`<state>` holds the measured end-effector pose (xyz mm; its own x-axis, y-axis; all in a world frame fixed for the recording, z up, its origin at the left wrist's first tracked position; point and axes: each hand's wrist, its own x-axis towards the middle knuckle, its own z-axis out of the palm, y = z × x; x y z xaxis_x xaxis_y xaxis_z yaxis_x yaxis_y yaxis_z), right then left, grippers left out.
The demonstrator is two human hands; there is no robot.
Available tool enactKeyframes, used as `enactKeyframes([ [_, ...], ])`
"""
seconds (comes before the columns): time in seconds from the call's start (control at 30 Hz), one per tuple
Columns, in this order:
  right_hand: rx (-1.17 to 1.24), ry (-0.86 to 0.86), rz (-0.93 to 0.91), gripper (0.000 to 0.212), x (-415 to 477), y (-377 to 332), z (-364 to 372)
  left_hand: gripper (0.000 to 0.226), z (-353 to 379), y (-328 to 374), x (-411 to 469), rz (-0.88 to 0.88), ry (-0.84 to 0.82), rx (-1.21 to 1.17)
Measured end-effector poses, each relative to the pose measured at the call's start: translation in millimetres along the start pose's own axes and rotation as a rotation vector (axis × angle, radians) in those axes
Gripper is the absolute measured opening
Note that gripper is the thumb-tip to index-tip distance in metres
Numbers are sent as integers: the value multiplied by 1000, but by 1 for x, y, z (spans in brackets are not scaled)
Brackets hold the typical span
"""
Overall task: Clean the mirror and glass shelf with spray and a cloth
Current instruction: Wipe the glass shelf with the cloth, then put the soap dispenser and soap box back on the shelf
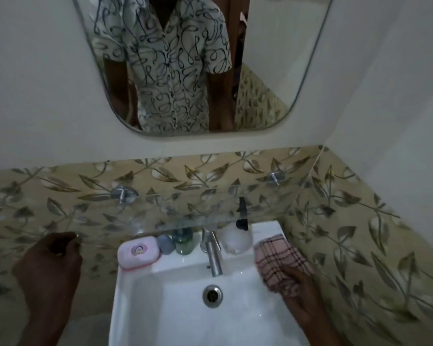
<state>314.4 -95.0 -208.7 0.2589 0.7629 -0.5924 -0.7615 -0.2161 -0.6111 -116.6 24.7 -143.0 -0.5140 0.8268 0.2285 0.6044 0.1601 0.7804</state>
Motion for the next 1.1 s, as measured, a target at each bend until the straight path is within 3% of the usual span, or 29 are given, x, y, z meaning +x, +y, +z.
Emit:
enactKeyframes([
  [0.07, -337, 205, -142, 33, 25, -12, -27, 26, 3, -5, -1, -23, -15, -45],
  [0.17, -792, 239, -306, 12, 70, -22, -39, 39, 5, -7, -1, -18, 0, -75],
  [0.2, -940, 213, -383, 12, 87, -25, -41, 38, 6, -4, -3, -7, 37, -88],
  [0.3, -1392, 121, -676, 38, 137, -18, -35, 21, 5, 3, -10, 112, 165, 13],
  [0.37, -1723, 82, -895, 39, 165, -5, -31, 13, 5, 8, -15, 156, 210, 65],
  [0.47, -1848, -124, -1012, 38, 179, 15, -44, 11, 7, 16, -17, 176, 249, 85],
  [0.57, -2047, -242, -1197, 66, 190, 5, -47, 9, 9, 13, -17, 173, 278, 64],
  [0.67, -2072, -413, -1194, 87, 190, -2, -53, 9, 12, 9, -18, 183, 304, -1],
  [0.8, -2138, -358, -1170, 104, 185, -5, -44, 10, 19, 9, -23, 170, 344, -63],
  [0.93, -2072, -195, -875, 88, 165, -8, -27, 11, 22, 11, -26, 126, 361, -155],
  [1.03, -1885, -16, -997, 63, 131, 10, -25, 15, 24, 8, -28, 106, 367, -238],
  [1.1, -1725, 80, -979, 59, 101, 28, -18, 24, 29, 4, -37, 133, 368, -295],
])
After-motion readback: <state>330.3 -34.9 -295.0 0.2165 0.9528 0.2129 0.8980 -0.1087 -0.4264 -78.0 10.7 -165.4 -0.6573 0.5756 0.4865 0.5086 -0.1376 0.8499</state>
